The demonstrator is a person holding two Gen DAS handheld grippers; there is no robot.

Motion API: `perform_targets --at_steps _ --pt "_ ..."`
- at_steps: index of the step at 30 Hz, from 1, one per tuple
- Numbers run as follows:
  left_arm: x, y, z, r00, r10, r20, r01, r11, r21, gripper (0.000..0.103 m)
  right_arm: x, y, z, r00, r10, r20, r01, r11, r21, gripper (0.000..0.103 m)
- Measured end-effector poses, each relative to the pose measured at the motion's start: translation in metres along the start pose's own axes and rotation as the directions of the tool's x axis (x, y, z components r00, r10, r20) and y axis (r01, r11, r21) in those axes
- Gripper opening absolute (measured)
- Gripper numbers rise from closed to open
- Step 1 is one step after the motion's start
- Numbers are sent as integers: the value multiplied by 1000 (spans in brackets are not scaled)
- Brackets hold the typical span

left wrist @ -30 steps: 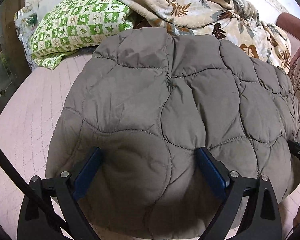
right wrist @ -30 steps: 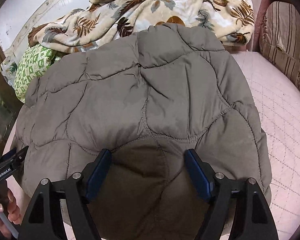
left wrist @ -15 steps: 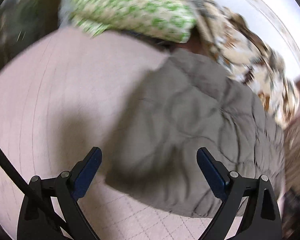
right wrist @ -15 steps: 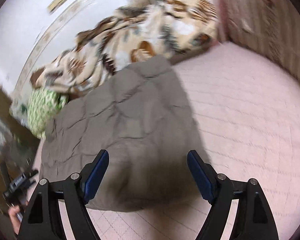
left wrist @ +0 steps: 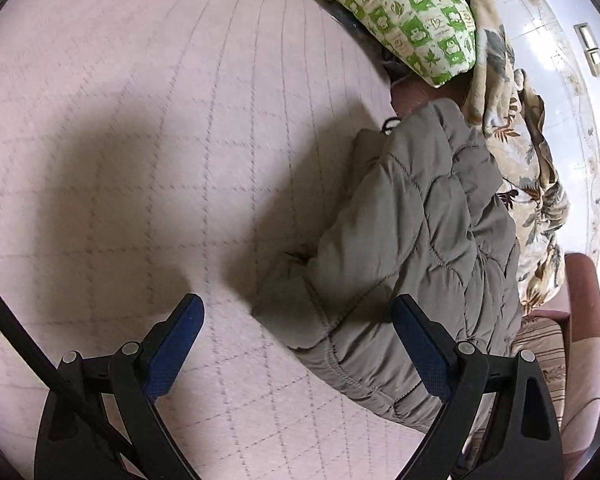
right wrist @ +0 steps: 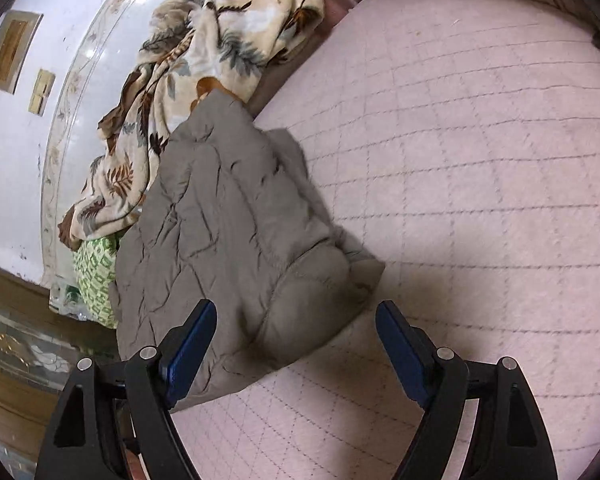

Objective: Fold large clothes
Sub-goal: 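Roll both tools and grasp the side edge of the folded jacket, then lift the gripped side edge and fold it over the jacket with both tools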

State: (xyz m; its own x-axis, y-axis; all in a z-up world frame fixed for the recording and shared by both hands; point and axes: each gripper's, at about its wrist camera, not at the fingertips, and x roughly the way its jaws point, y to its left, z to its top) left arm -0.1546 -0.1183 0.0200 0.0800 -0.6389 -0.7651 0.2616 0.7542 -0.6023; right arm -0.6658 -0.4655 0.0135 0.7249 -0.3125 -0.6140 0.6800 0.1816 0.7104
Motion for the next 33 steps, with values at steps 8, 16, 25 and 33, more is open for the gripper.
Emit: perform_targets --at_steps 8,16,25,33 --pt "24 -15 0 999 -44 -7 44 999 19 95 22 1 -3 1000 15 3 -15 999 33 89" --pt "35 -24 8 999 -31 39 28 997 69 95 48 -13 6 999 11 38 -16 993 115 91" --pt "24 -80 -1 970 100 221 -172 925 339 41 41 50 6 978 -126 166 160 965 -210 43" --pt "3 -120 -23 902 133 411 -341 804 488 34 24 103 -14 928 -204 311 337 813 -475 36"
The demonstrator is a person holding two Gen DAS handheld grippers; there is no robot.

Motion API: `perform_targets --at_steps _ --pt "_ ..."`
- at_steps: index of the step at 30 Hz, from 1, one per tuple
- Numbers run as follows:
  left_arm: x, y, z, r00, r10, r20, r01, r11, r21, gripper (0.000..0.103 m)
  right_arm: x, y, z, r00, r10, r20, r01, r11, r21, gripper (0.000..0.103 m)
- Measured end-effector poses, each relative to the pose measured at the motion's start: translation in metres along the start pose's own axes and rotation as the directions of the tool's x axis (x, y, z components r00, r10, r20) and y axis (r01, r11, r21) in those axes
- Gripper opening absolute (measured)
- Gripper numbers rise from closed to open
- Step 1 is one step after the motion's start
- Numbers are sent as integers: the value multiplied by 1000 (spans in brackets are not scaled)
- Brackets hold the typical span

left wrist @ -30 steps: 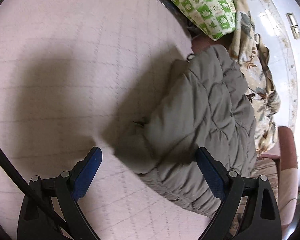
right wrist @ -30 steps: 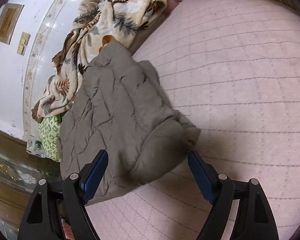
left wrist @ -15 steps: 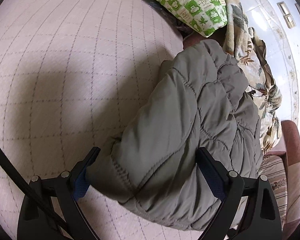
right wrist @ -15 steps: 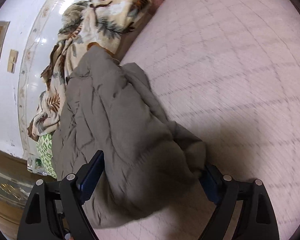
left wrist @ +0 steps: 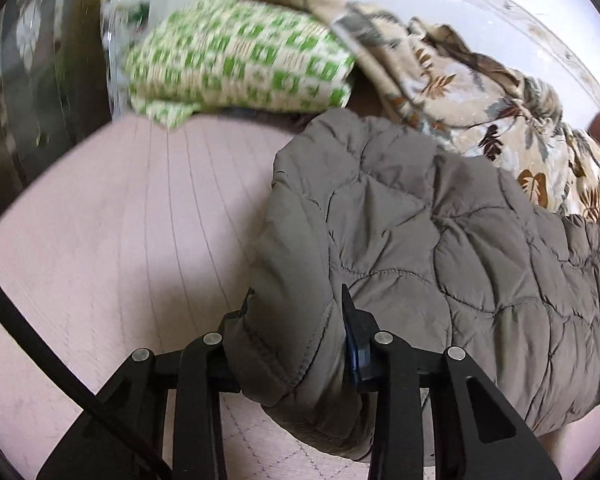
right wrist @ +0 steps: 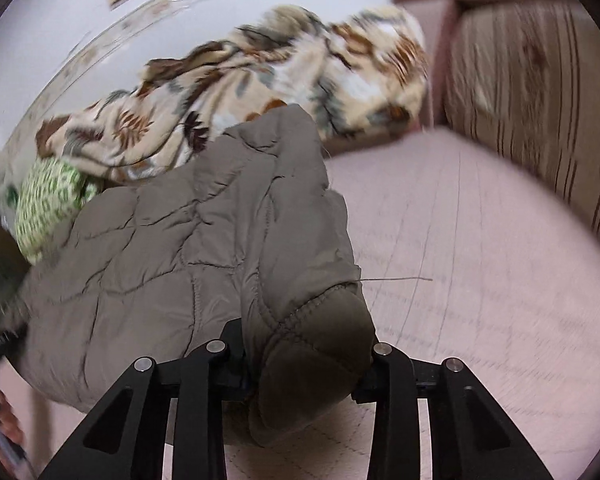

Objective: Fold large clothes
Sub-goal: 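Lift the gripped side edge and fold it over the jacket with both tools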

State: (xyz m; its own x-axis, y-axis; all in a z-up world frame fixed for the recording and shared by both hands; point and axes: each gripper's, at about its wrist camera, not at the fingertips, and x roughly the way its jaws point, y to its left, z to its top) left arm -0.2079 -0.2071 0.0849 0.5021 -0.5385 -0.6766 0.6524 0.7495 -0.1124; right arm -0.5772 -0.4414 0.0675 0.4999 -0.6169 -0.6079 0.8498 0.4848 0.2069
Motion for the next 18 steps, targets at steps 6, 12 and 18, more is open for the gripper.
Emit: perform_targets --at_steps 6,12,18 --pt "-32 -1 8 998 -12 69 9 999 34 34 -28 20 7 997 -27 71 34 993 -110 35" --pt "-69 7 5 995 -43 89 39 998 43 34 -70 35 7 992 -3 130 27 983 -179 34" --pt "-106 25 -14 994 -69 83 66 997 33 34 -111 37 -5 990 35 140 -8 982 -190 34"
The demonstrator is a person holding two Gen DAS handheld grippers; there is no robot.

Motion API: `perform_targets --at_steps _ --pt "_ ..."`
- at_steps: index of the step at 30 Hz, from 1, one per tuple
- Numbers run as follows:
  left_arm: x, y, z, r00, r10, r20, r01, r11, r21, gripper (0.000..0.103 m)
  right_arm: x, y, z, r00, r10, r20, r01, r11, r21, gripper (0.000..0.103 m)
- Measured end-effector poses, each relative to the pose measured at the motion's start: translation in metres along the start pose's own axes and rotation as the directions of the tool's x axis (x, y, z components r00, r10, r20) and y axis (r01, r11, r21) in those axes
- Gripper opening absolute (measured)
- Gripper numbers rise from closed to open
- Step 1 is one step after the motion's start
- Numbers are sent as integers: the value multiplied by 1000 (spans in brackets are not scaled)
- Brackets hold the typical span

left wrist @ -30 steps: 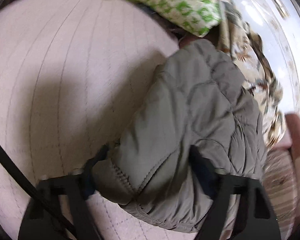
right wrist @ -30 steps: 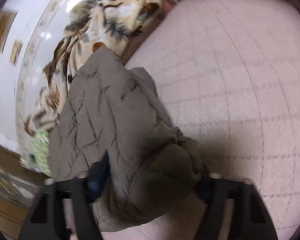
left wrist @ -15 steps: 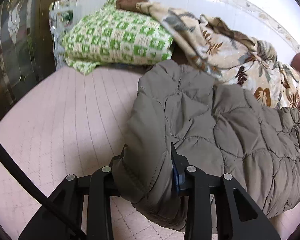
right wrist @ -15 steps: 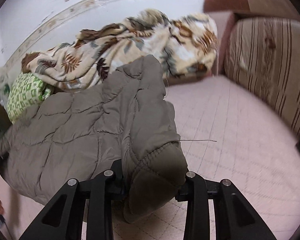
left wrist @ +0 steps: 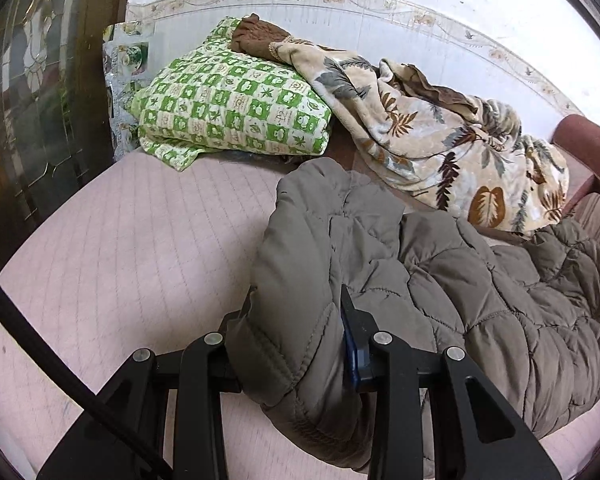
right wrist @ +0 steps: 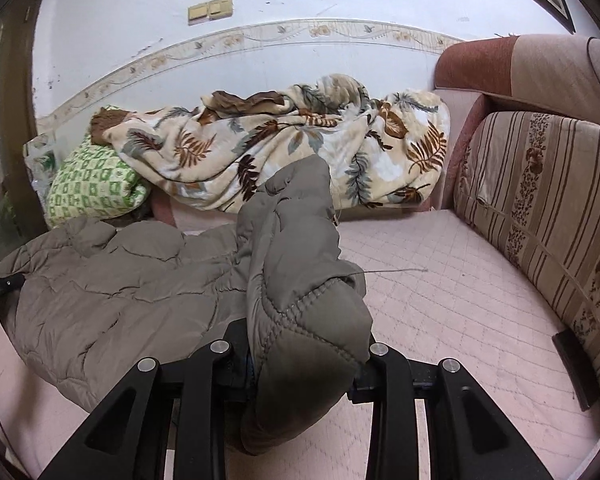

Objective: Fold large clothes
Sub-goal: 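Lift the gripped side edge and fold it over the jacket with both tools, then open both tools and release the folded edge, then press both open tools on the folded jacket, smoothing it flat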

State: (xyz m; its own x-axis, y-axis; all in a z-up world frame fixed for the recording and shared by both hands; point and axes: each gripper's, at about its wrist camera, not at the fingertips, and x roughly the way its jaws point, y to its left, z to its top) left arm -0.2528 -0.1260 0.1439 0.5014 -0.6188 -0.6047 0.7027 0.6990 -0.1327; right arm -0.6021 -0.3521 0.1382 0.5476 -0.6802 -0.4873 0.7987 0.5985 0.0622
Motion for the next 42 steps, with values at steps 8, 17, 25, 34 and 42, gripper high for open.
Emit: perform_targets --at_steps 8,17,25,34,42 --pt "-13 22 -84 988 59 -146 -67 996 -52 48 -25 -20 -61 993 27 -114 -16 995 98 34" --pt "-24 79 -90 982 84 -170 -123 964 -235 74 -5 -96 -108 948 167 -269 -4 856 517 69" --pt "-63 28 -71 967 231 103 -228 973 -46 74 -66 -93 -78 998 -35 -53 53 924 379 72" --pt "-38 -127 -96 987 44 152 -100 920 380 74 -14 32 -67 994 73 -77 -75 997 -19 72" --pt "27 -147 -101 997 67 -41 -46 924 380 75 52 58 -86 970 58 -237 -68 997 -34 79"
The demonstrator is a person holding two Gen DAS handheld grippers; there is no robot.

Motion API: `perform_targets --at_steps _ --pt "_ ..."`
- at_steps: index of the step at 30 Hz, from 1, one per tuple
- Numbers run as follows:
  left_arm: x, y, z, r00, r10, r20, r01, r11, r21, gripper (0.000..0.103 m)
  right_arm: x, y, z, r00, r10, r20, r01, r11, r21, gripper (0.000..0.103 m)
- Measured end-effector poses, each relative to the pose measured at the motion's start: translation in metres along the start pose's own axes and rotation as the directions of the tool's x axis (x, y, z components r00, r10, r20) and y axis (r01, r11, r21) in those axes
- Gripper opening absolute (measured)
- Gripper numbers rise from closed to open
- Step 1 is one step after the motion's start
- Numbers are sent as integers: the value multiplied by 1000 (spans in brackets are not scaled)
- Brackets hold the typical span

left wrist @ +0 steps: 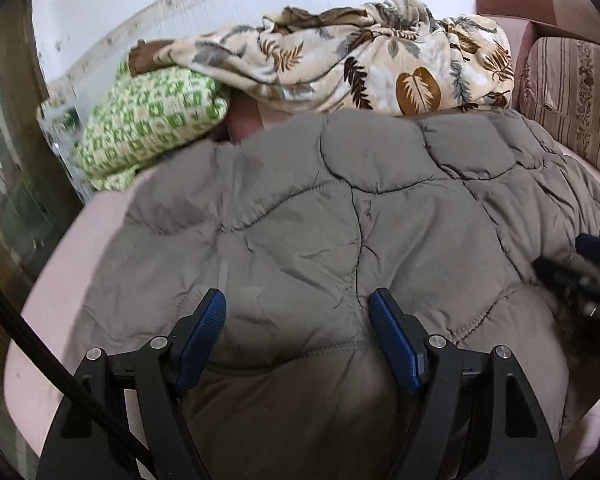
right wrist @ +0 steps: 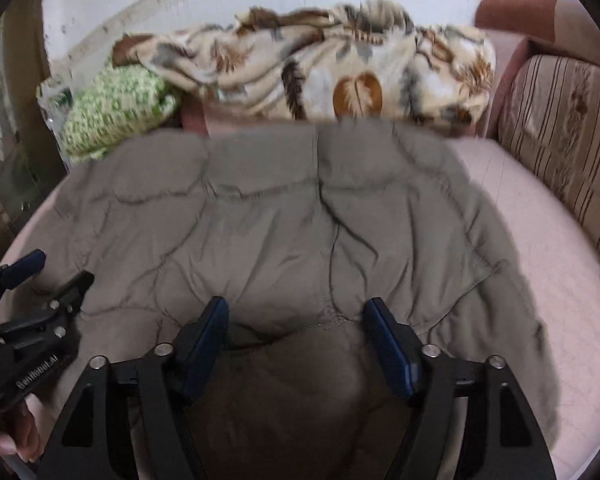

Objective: Fold large clothes
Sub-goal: 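Press both open tools on the folded jacket, smoothing it flat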

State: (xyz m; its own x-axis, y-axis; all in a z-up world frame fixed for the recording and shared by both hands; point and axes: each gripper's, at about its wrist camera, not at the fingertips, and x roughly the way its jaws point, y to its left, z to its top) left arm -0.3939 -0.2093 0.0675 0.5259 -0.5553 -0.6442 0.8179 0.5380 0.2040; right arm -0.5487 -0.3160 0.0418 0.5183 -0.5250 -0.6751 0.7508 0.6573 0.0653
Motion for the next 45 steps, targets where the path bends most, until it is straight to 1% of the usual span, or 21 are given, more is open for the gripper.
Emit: perform_targets --at_steps 2,5,8,11,13,16,19,21,22,23,25,26,28,30,31,33,35,37,40,43,45 --pt "4 -3 -1 1000 1 -11 -1 1000 1 75 5 5 -2 1000 -23 -10 23 999 -35 81" --pt "2 -9 -4 1000 10 -7 -10 1000 7 75 6 3 -3 999 -24 -21 24 999 -28 82" --pt "-1 -5 -6 1000 1 2 -1 1000 -2 75 3 1 -2 1000 -17 -20 17 1000 -23 82" --pt "-7 -1 -6 1000 -11 10 11 1000 -13 75 -12 -6 1 1000 22 7 -22 1000 12 82" --pt "-11 1 -6 1000 -14 18 14 1000 -13 75 -25 -10 2 999 24 35 -24 999 20 82" --pt "-16 2 -8 1000 -13 28 14 1000 -12 75 -47 -19 4 995 -41 93 40 999 13 82" --pt "-16 5 -9 1000 -18 22 18 1000 -23 75 -58 -38 4 986 -126 108 122 992 42 82" --pt "-16 5 -9 1000 -16 21 17 1000 -26 75 -57 -52 3 984 -156 85 149 985 85 82" --pt "-16 5 -9 1000 -16 20 16 1000 -27 75 -52 -60 2 983 -173 56 166 980 111 82" --pt "-15 5 -10 1000 -16 18 16 1000 -26 75 -47 -67 1 986 -167 26 162 978 133 82" --pt "-15 4 -10 1000 -15 17 16 1000 -22 75 -35 -77 -2 990 -133 -34 137 975 173 83" --pt "-15 4 -10 1000 -17 16 17 1000 -20 75 -25 -84 -6 992 -98 -75 112 970 215 84" --pt "-15 2 -11 1000 -15 18 15 1000 -15 75 -13 -93 -10 993 -42 -112 72 956 286 88" --pt "-15 3 -12 1000 -14 21 14 1000 -13 75 -14 -97 -11 993 -29 -111 63 948 313 88" --pt "-16 4 -12 1000 -15 21 15 1000 -16 75 -16 -95 -11 994 -36 -108 67 949 308 88" --pt "-18 7 -10 1000 -16 25 16 999 -28 75 -25 -91 -9 996 -56 -71 75 949 305 88" --pt "-23 10 -9 999 -17 34 19 999 -40 75 -41 -84 -7 997 -74 -6 72 955 289 88" --pt "-31 13 -8 998 -9 56 12 999 -49 75 -54 -70 -1 995 -89 48 76 972 223 88" --pt "-42 15 -9 997 0 74 4 998 -59 75 -69 -41 2 990 -70 124 54 990 128 88" --pt "-58 20 -12 996 -3 86 11 996 -92 77 -80 -13 0 985 -59 164 53 998 42 88" --pt "-74 24 -19 995 10 96 1 993 -115 80 -96 7 -6 975 -59 216 63 998 -9 88"
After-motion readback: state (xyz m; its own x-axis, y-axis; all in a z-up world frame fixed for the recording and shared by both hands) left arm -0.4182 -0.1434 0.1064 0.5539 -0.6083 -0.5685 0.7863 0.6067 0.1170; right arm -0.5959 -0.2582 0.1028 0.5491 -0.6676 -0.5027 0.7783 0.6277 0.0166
